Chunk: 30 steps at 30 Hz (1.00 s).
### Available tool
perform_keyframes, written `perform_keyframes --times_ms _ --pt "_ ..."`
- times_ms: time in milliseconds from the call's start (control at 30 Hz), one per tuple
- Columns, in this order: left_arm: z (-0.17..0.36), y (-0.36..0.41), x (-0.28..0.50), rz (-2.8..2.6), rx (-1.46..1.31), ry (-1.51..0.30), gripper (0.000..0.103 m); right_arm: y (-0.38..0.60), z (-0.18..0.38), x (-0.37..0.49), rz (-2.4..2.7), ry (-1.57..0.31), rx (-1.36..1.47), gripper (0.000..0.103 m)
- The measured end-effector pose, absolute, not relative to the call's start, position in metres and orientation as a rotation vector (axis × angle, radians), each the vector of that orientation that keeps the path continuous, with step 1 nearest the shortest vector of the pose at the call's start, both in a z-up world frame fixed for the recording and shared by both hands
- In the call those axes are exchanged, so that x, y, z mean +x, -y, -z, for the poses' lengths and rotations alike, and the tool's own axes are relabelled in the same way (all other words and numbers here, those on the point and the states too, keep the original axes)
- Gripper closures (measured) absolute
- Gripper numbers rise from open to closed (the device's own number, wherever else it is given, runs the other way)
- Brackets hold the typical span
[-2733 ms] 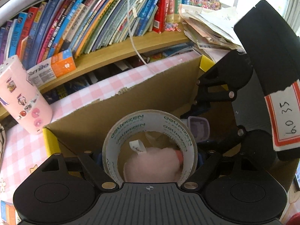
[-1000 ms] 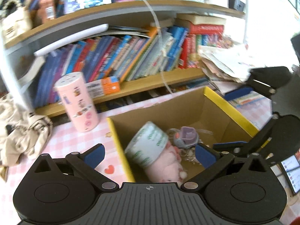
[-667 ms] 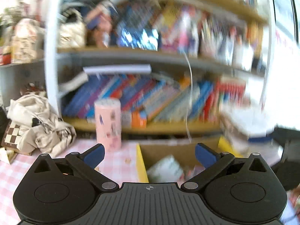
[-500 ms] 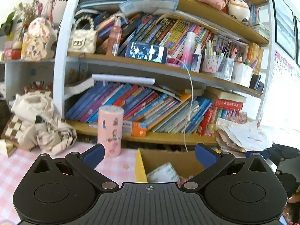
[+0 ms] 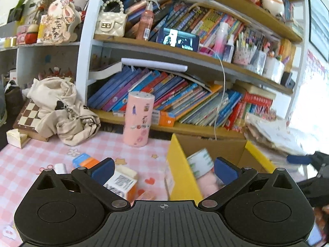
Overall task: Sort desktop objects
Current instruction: 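Raise both grippers out of the box and move toward the usmile box and charger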
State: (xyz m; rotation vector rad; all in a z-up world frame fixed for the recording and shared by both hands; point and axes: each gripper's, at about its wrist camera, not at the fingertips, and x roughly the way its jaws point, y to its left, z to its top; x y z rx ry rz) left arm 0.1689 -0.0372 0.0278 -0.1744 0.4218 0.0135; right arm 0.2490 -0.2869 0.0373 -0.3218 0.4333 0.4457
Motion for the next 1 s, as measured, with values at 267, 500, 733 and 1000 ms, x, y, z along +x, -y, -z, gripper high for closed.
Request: perform_keyframes --times_ms 267,500,733,1000 --pt "-0.019 -0.005 0.150 -0.005 -0.154 -0.459 0.000 0.257 -0.035 0.211 -0.343 -0.486 -0.258 0.003" --pt "-0.010 -0.036 0.137 0.013 -0.143 -0.490 0.000 0.218 -0.024 0.177 -0.361 -0.562 -0.256 0.003" --pt "-0.007 -0.063 0.127 0.035 -0.130 -0.498 0.000 0.172 -0.016 0.152 -0.422 -0.604 -0.282 0.003" --pt "-0.004 -0.101 0.119 0.032 -0.135 -0.503 0.000 0.125 -0.009 0.141 -0.490 -0.627 -0.292 0.003"
